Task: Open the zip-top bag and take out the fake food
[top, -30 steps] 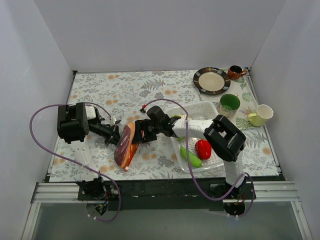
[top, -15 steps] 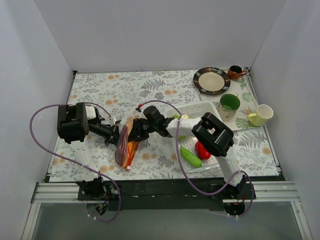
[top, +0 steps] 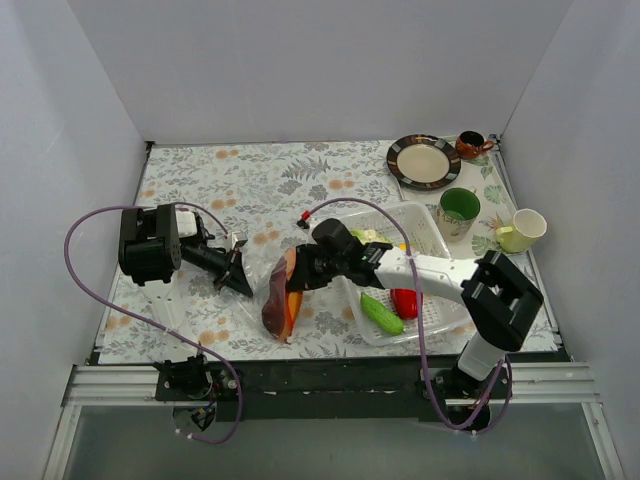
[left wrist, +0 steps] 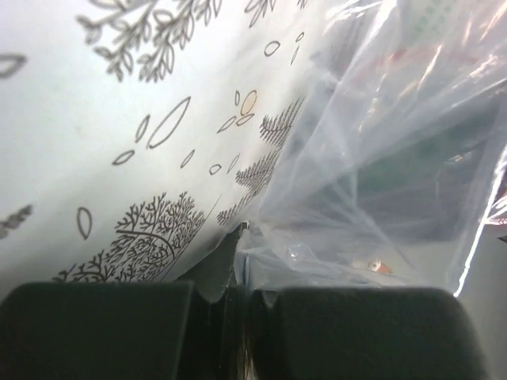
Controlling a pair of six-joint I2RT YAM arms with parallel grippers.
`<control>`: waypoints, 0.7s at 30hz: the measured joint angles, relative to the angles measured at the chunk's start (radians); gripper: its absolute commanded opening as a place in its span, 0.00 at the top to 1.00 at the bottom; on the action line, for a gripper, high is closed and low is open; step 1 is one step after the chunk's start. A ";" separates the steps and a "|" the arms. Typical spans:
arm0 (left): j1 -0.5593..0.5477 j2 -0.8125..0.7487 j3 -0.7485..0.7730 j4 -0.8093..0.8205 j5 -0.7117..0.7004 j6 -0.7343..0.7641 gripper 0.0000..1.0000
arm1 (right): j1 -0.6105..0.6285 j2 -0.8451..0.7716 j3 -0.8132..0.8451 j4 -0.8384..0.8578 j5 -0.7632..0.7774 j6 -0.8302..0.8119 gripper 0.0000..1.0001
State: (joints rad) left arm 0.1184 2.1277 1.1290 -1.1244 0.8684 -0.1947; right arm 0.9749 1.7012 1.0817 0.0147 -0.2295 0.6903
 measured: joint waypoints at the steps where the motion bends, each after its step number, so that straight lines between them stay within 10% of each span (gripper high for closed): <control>1: -0.003 0.002 0.002 -0.001 0.002 -0.002 1.00 | -0.001 -0.037 -0.028 -0.029 0.023 -0.010 0.99; 21: -0.004 0.001 0.001 0.007 0.008 -0.010 1.00 | -0.085 -0.378 -0.032 -0.396 0.251 -0.176 0.99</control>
State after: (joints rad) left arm 0.1146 2.1284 1.1297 -1.1175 0.8761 -0.2050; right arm 0.8894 1.3228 1.0496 -0.3813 0.0216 0.5144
